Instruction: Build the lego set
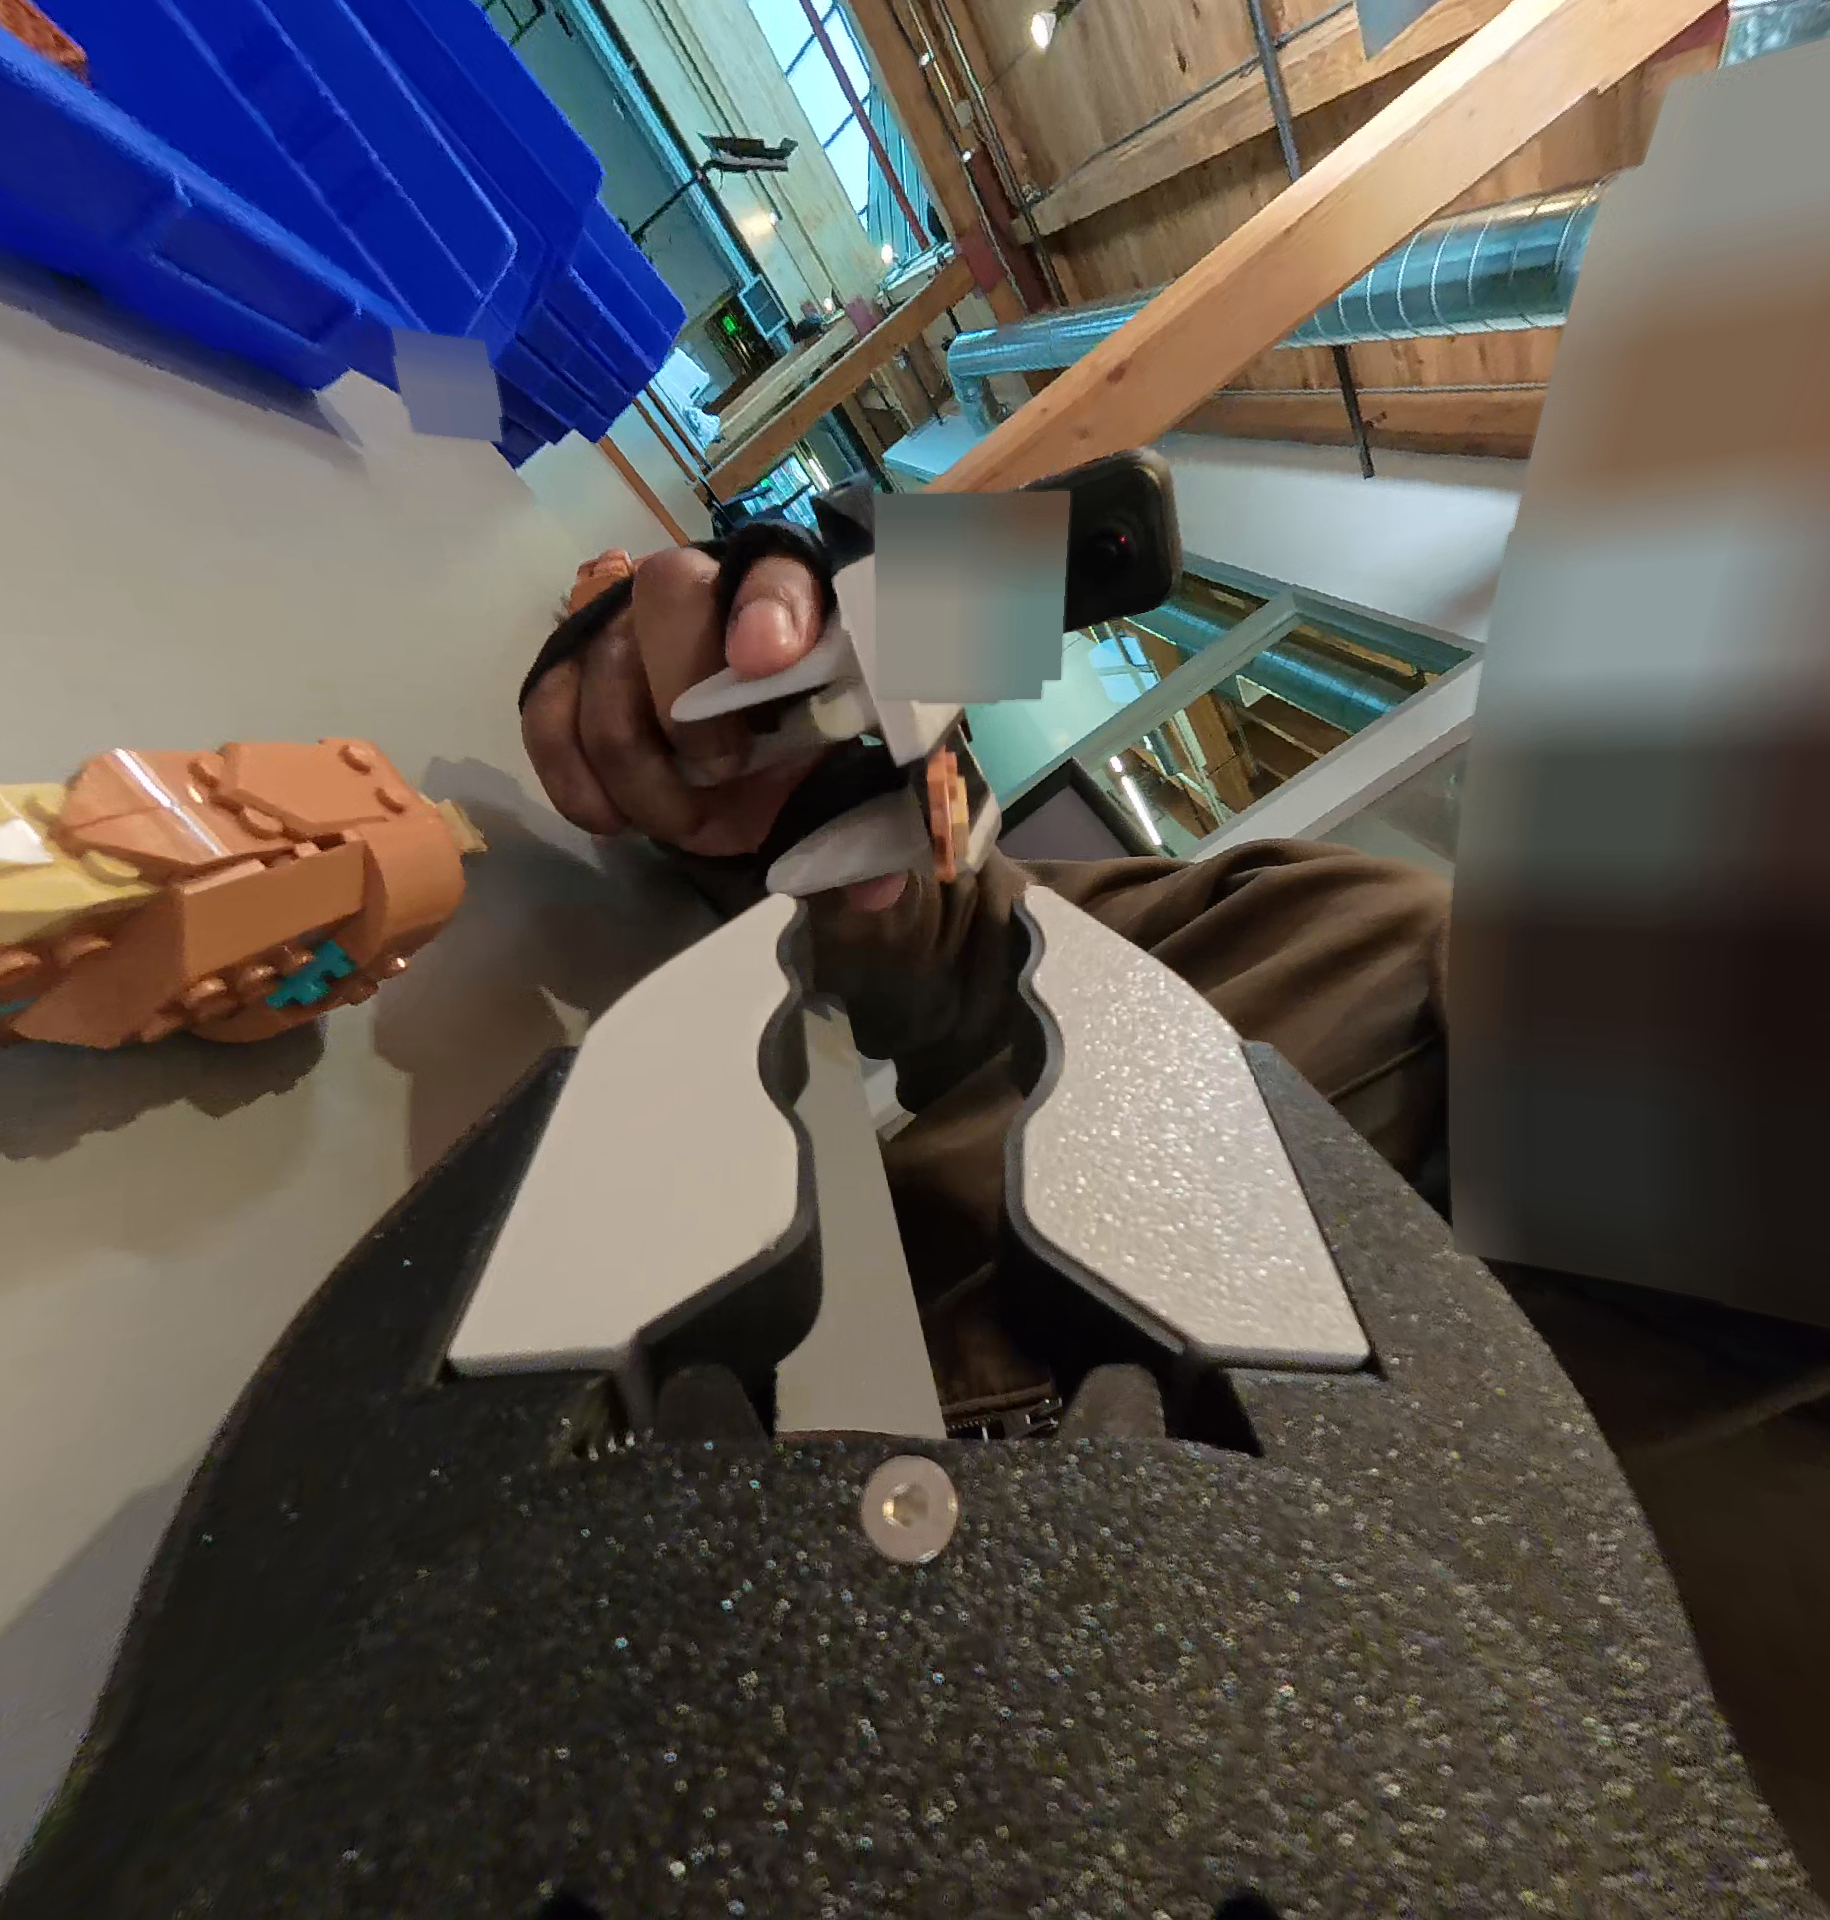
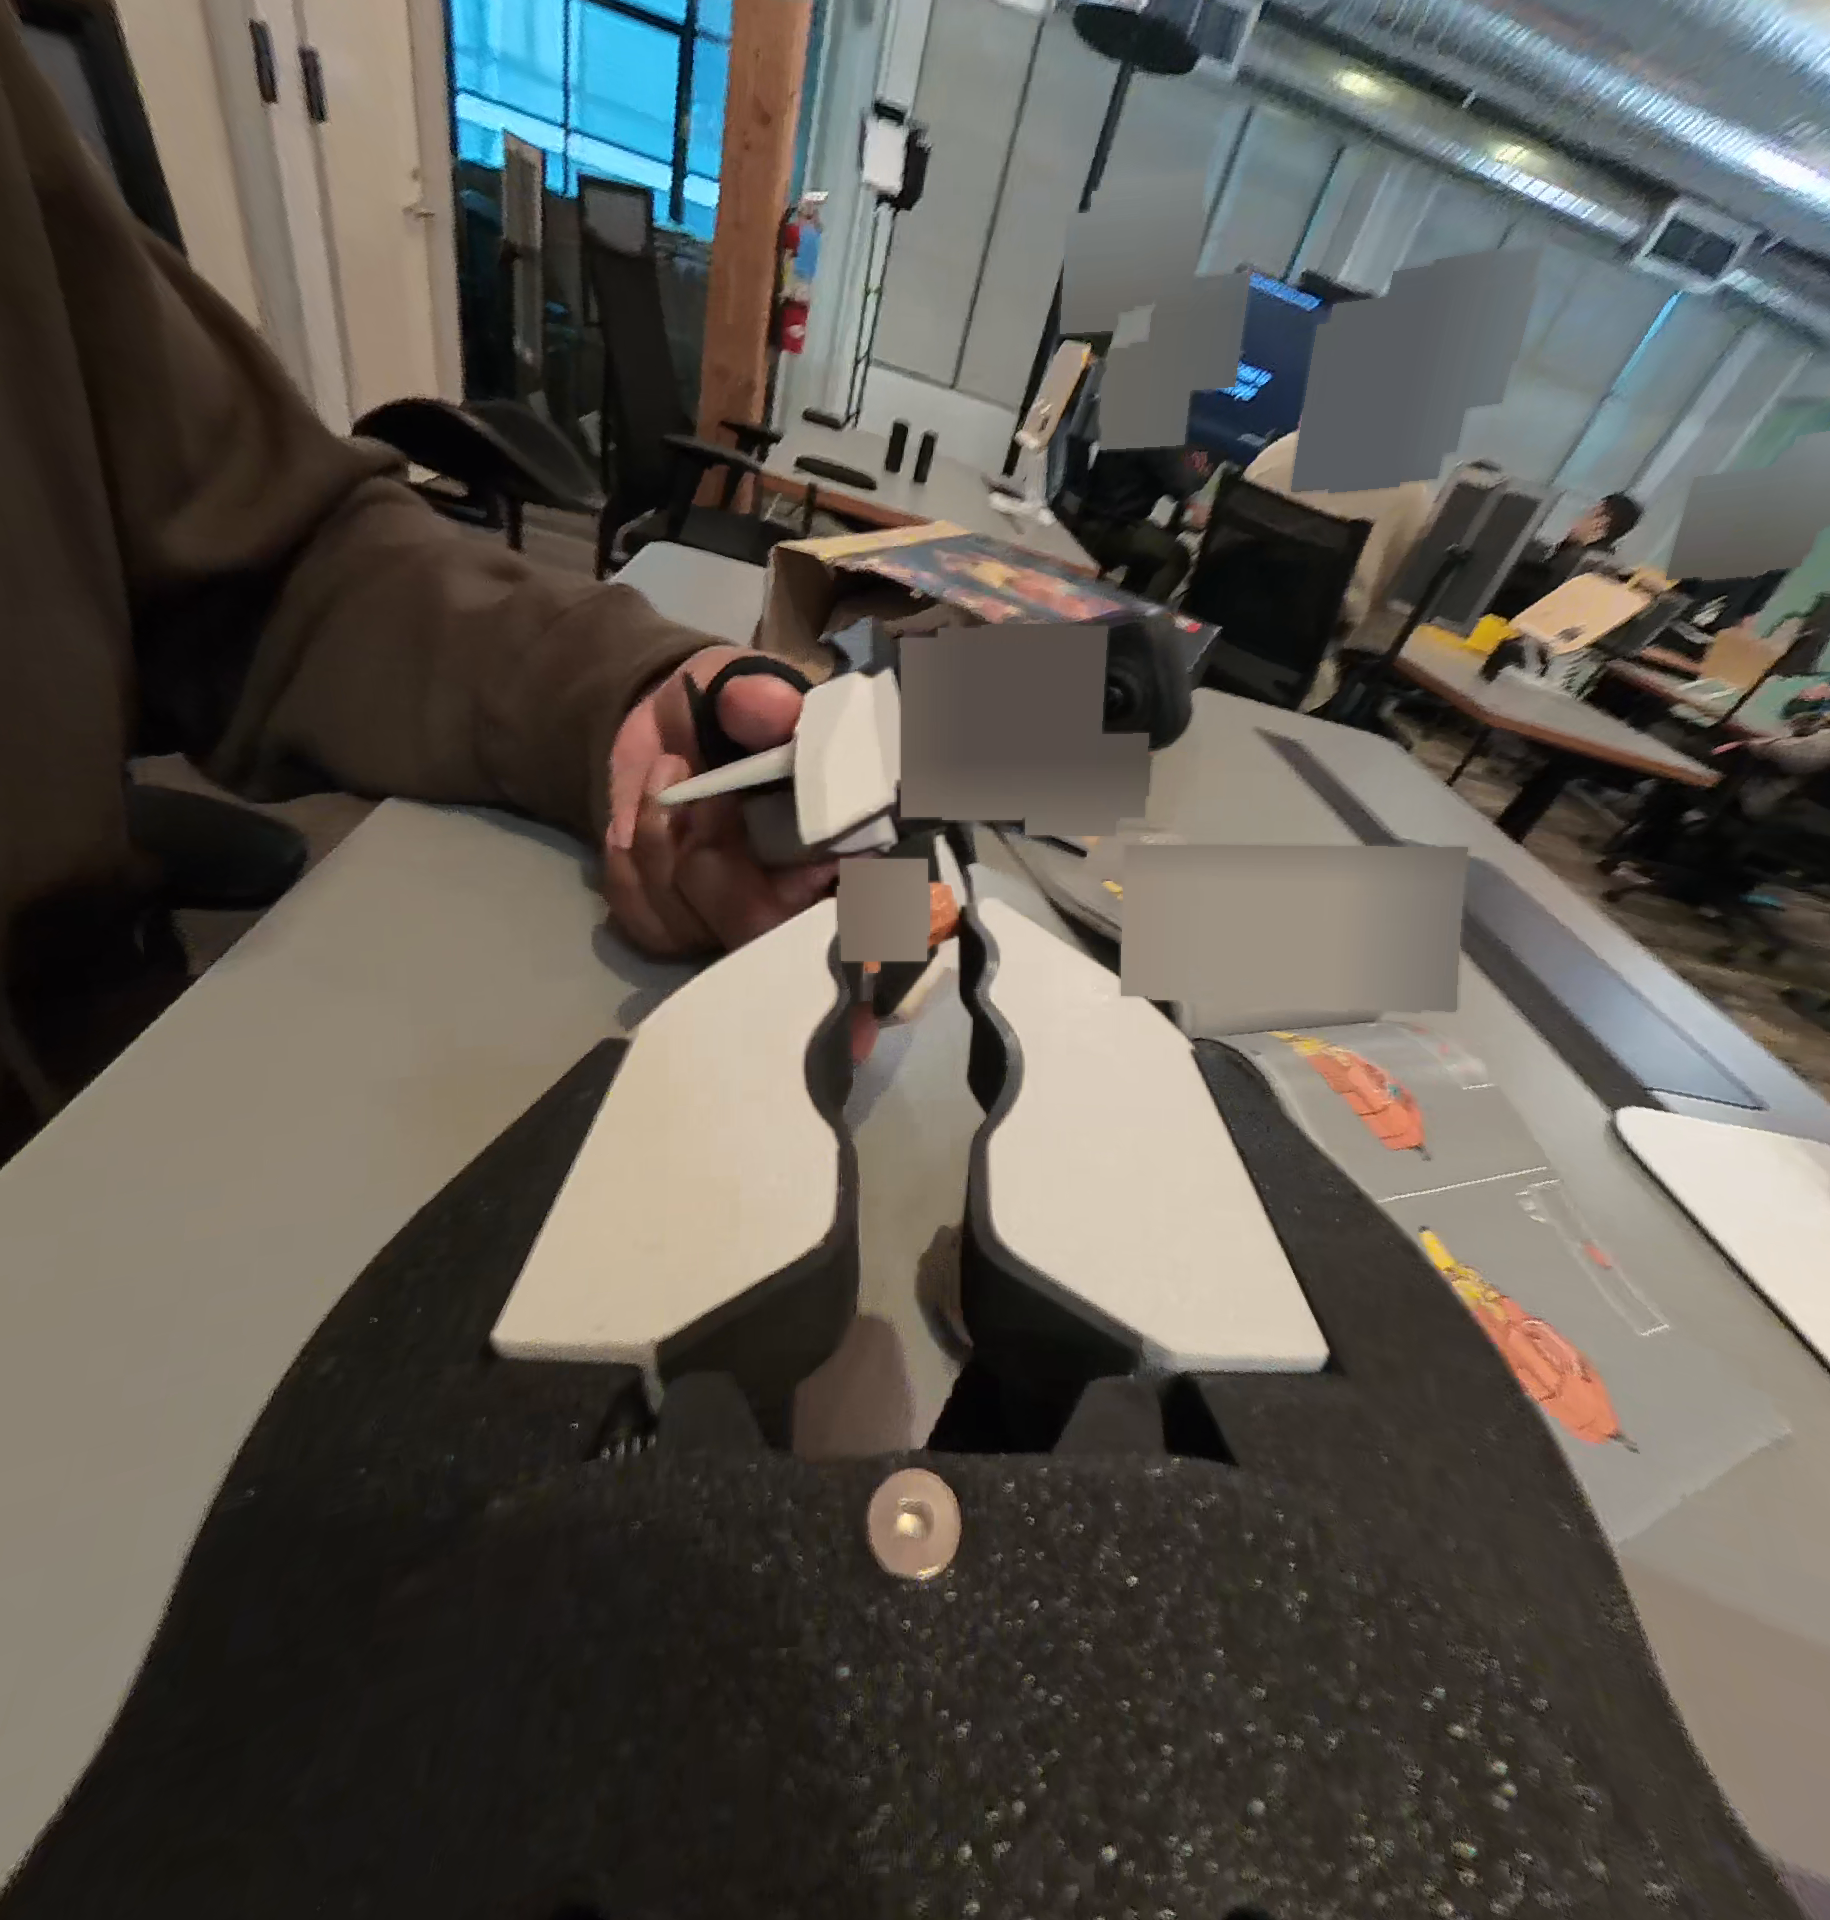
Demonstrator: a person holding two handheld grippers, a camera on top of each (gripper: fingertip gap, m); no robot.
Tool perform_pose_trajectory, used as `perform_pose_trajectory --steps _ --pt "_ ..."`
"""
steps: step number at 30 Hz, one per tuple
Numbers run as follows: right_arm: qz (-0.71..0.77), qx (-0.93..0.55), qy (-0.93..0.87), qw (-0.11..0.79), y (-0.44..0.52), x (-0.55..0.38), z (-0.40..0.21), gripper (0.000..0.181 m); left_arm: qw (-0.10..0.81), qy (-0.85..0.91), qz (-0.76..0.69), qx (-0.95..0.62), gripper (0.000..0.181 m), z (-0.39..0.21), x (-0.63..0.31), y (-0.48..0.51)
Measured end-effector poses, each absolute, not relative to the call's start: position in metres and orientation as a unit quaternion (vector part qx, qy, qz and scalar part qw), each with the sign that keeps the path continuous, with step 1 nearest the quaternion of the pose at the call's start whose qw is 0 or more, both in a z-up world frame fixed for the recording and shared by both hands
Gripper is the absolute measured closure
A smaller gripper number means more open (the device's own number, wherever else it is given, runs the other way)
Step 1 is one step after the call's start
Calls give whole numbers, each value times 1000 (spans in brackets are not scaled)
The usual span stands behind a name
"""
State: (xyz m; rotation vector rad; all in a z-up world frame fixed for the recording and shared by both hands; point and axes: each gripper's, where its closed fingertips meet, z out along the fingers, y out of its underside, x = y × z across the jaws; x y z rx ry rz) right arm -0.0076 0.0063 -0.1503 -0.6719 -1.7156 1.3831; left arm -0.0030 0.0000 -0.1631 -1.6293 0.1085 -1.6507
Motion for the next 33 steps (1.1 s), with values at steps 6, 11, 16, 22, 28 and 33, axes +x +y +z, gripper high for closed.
perform_pose_trajectory --steps 6,11,16,22,28,33 --pt "553 -264 -678 406 5 -8 -150 164 451 64 -635 -624 155 -149 -4 0" --pt "563 -260 -681 390 1 -7 -151 164 449 63 -638 -622 176 -152 -2 0" --pt "563 -258 -680 393 0 -6 -151 164 449 68 -640 -620 178 -151 1 -1" --pt "575 -252 -680 378 -4 -3 -150 164 448 79 -645 -614 179 -150 4 -5" --pt "587 -255 -684 352 -5 -1 -150 164 448 82 -645 -613 179 -150 7 -5" --pt "597 -256 -686 328 -6 1 -151 164 441 83 -649 -615 179 -152 9 -7"
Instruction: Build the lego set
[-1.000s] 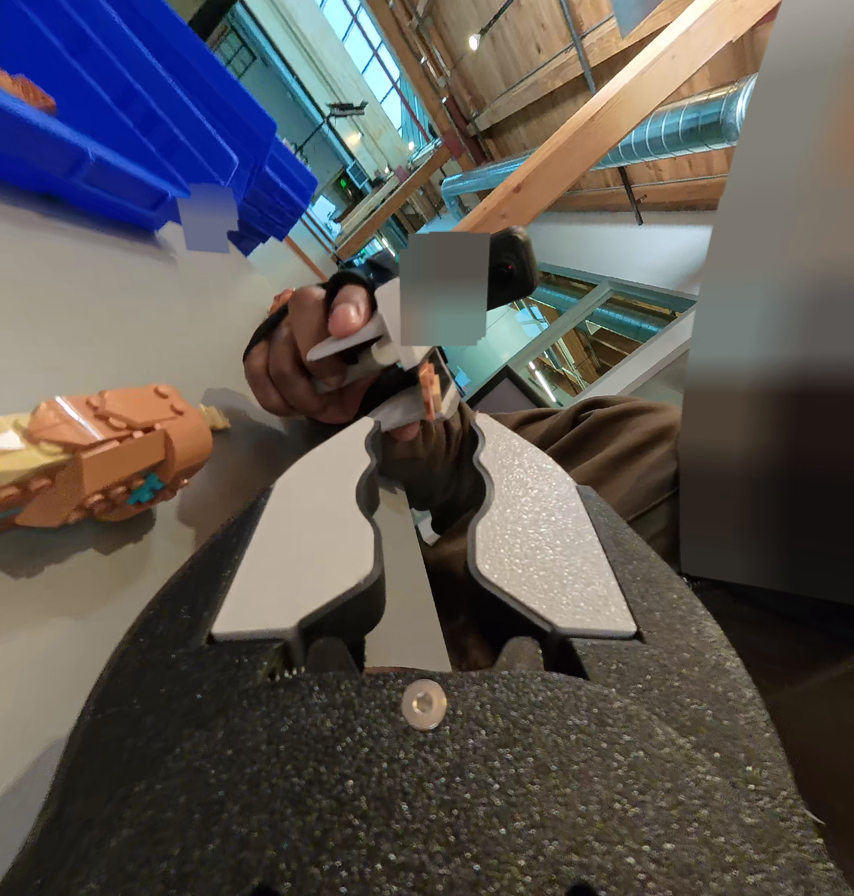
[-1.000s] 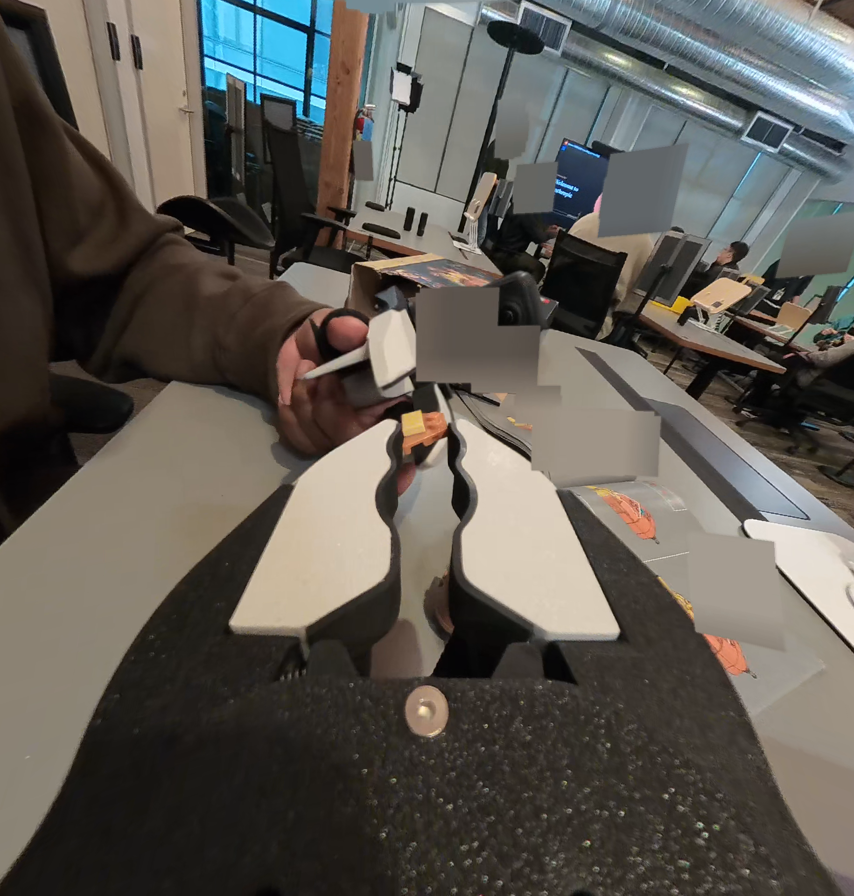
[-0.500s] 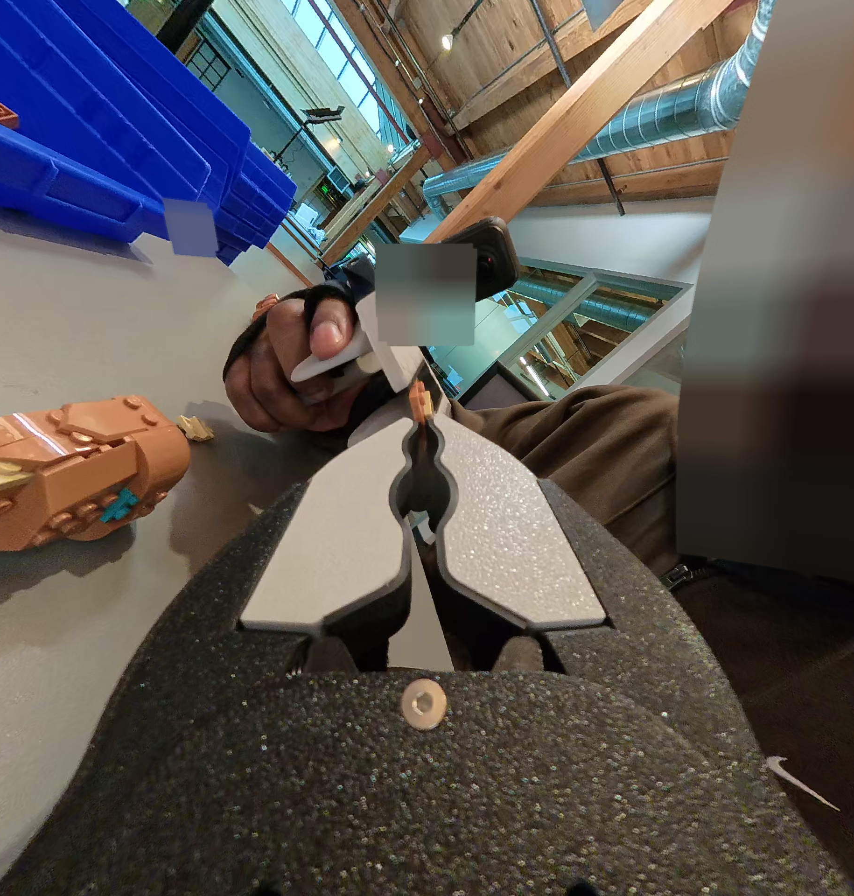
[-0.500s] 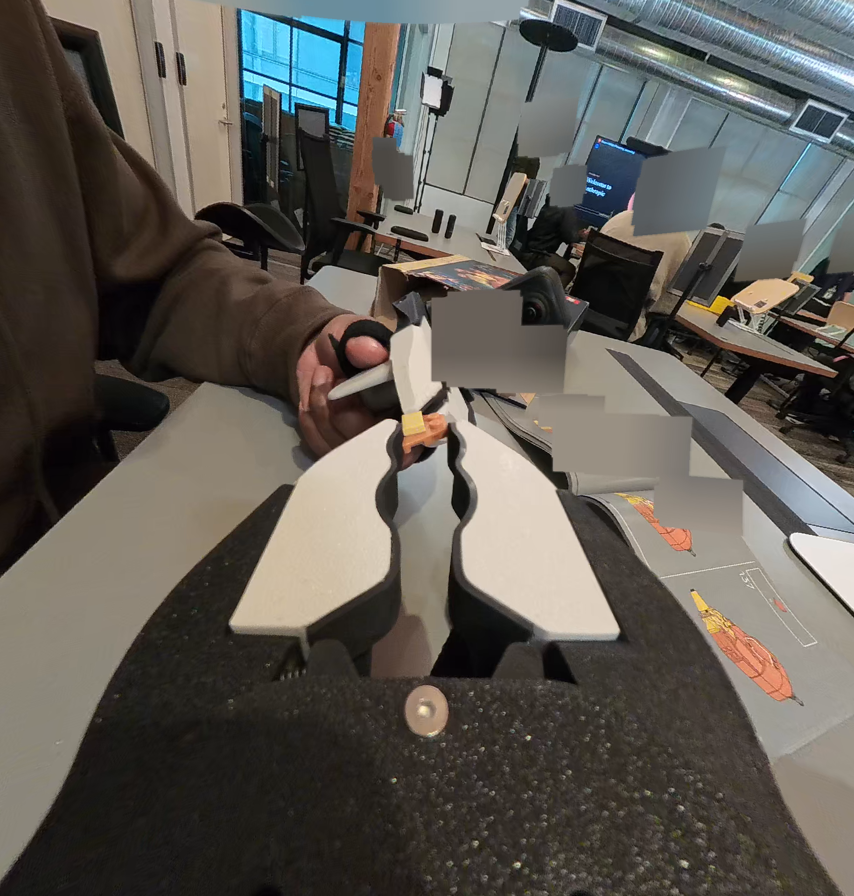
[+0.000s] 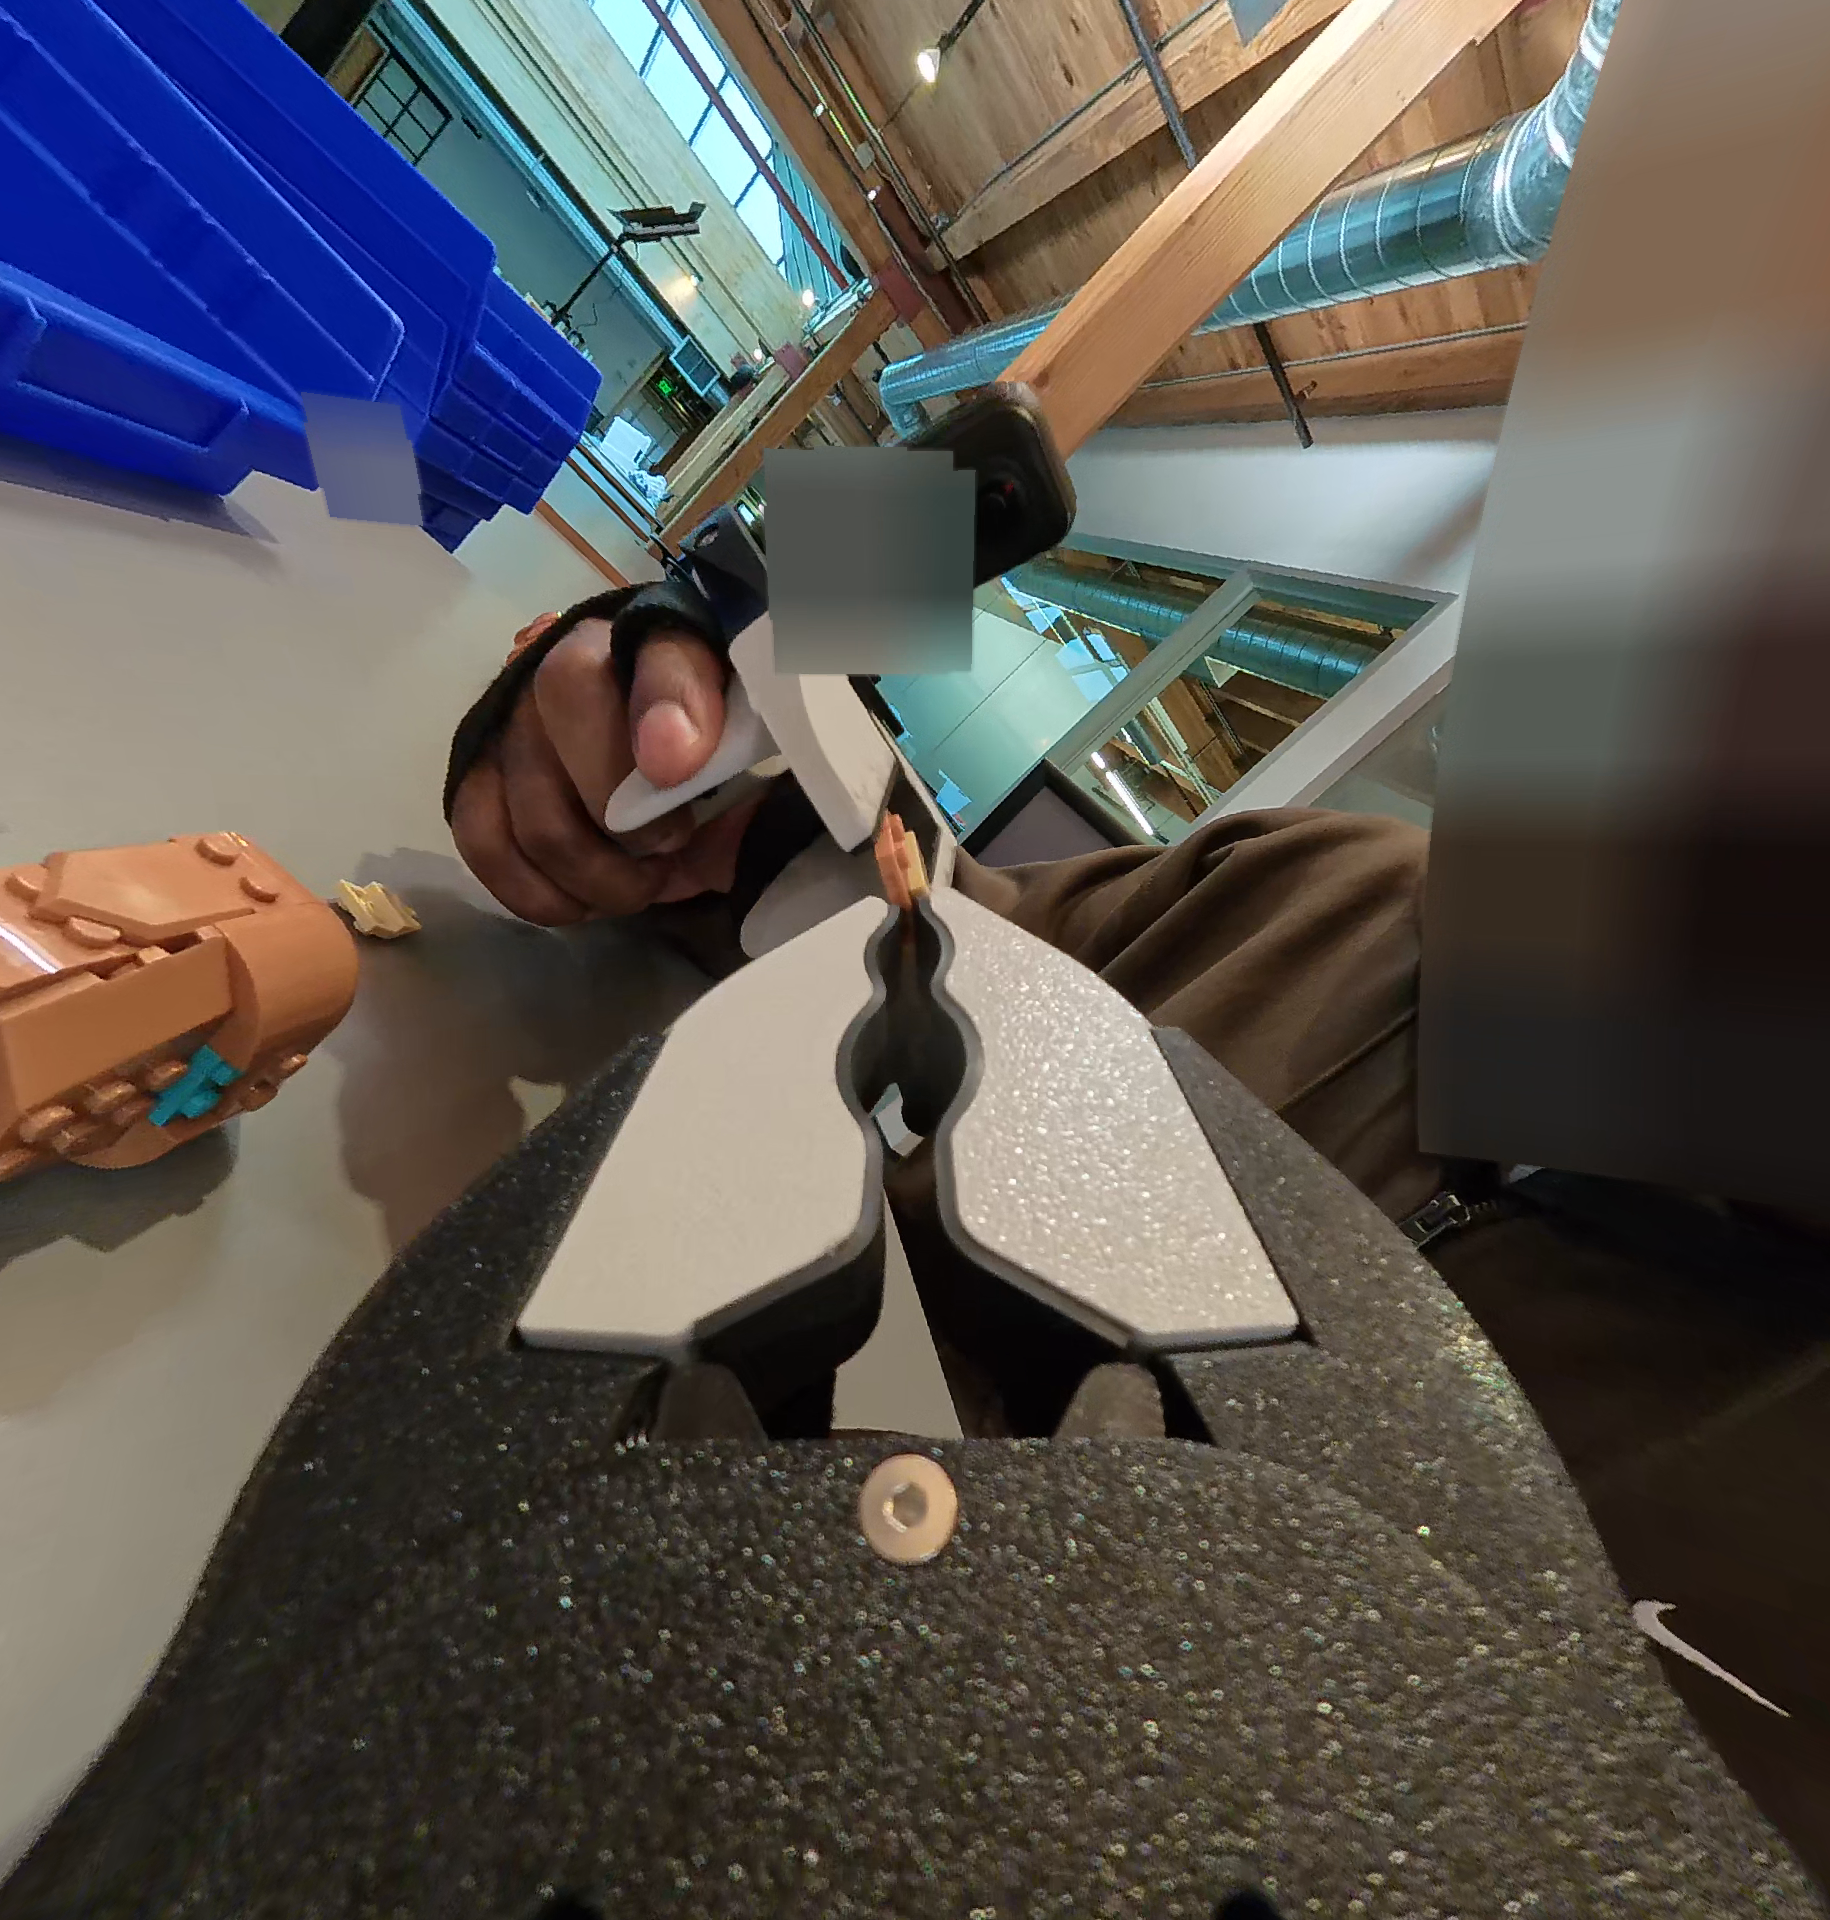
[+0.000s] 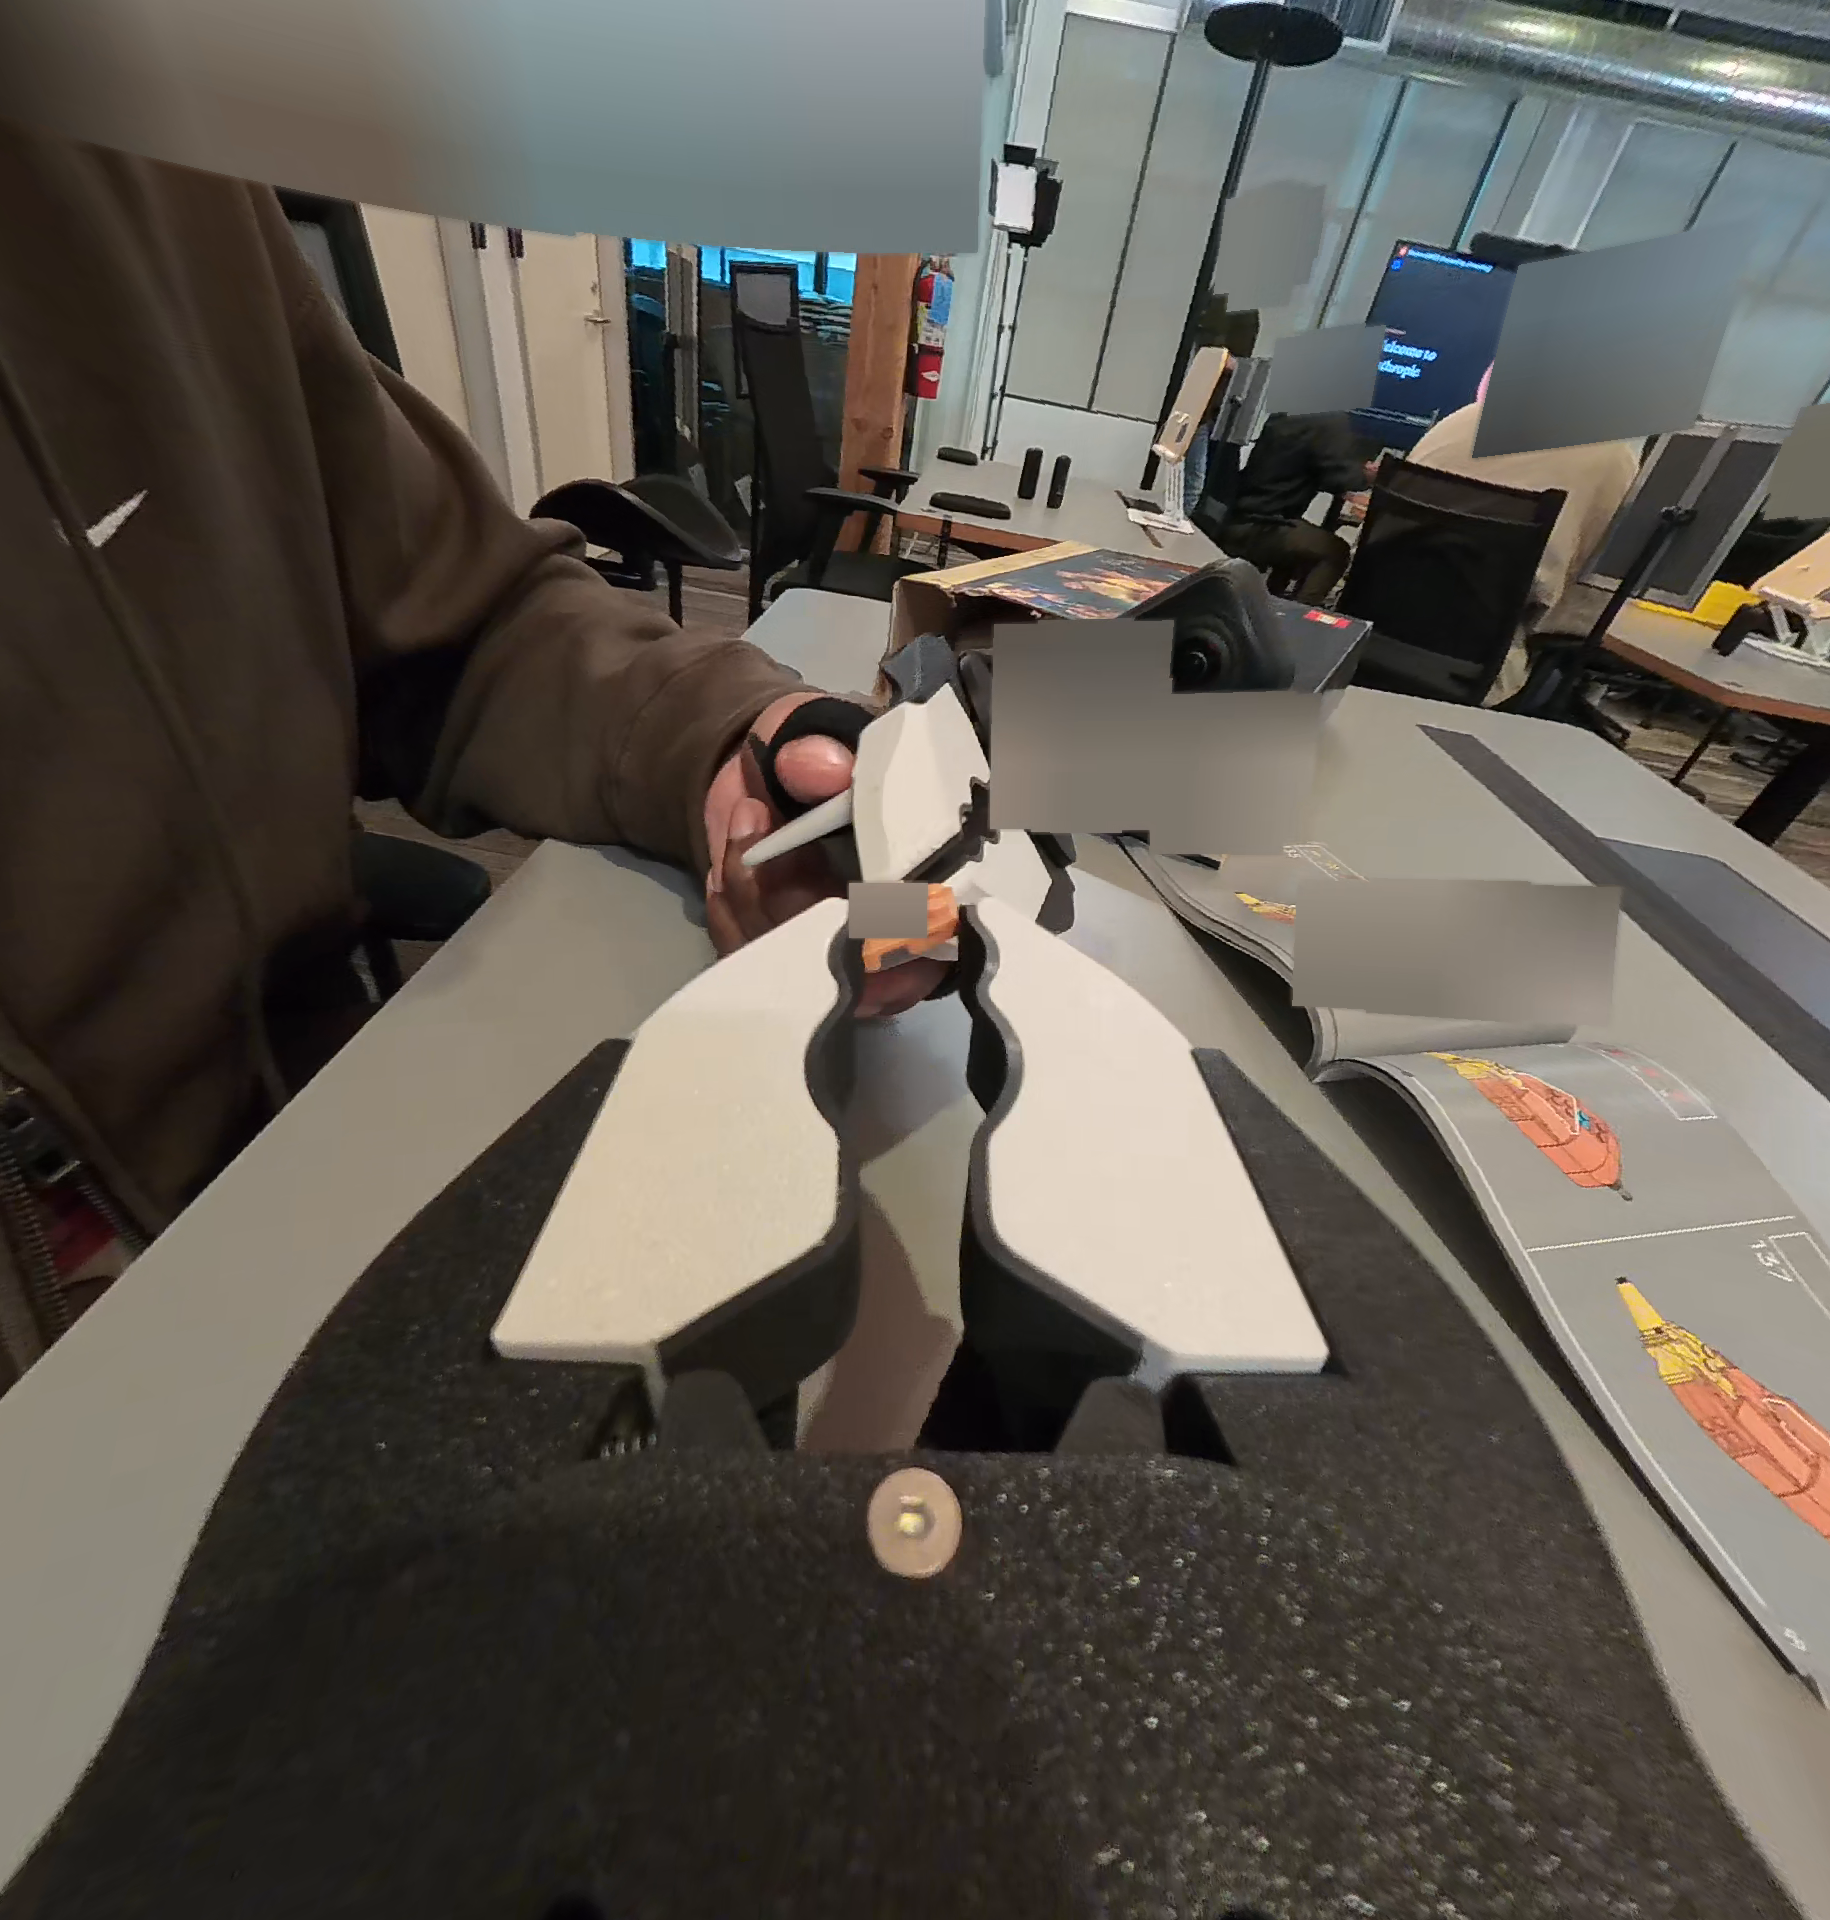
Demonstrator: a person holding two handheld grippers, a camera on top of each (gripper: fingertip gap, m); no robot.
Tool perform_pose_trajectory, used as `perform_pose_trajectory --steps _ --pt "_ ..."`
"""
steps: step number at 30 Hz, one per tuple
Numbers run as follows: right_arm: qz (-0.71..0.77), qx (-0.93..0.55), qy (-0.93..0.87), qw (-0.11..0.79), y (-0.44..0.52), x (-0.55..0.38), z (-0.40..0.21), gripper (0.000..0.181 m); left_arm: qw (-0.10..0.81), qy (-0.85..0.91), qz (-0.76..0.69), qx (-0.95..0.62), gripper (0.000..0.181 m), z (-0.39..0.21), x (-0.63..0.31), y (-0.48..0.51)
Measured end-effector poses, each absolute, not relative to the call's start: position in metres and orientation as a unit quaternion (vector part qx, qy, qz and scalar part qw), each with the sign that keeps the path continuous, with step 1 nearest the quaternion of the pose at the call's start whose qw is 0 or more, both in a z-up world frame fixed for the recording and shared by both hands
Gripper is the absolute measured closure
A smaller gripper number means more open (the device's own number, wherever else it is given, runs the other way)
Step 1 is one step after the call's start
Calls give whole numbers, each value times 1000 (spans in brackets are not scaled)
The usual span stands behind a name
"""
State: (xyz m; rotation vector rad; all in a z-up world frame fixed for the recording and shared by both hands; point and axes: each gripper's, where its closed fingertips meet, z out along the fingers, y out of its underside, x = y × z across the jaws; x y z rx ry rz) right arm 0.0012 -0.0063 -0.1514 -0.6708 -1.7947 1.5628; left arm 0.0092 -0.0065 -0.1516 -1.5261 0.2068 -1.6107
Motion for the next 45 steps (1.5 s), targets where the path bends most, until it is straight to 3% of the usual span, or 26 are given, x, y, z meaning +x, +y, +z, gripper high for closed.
perform_pose_trajectory --steps 9,13,17,23,39,45 --pt "614 -273 -674 306 -4 0 -150 164 468 106 -608 -632 177 -151 8 -5" --pt "639 -291 -646 300 3 -2 -143 164 547 165 -497 -653 165 -149 1 -5" --pt "651 -302 -631 296 7 -2 -140 164 633 237 -332 -658 164 -149 -4 -1" --pt "637 -309 -640 299 4 -5 -148 164 667 289 -202 -657 166 -157 -1 4" --pt "638 -282 -651 301 -8 2 -155 164 695 341 -172 -608 165 -162 9 0" --pt "635 -292 -656 284 -7 4 -160 162 697 343 -205 -595 181 -159 16 -4"
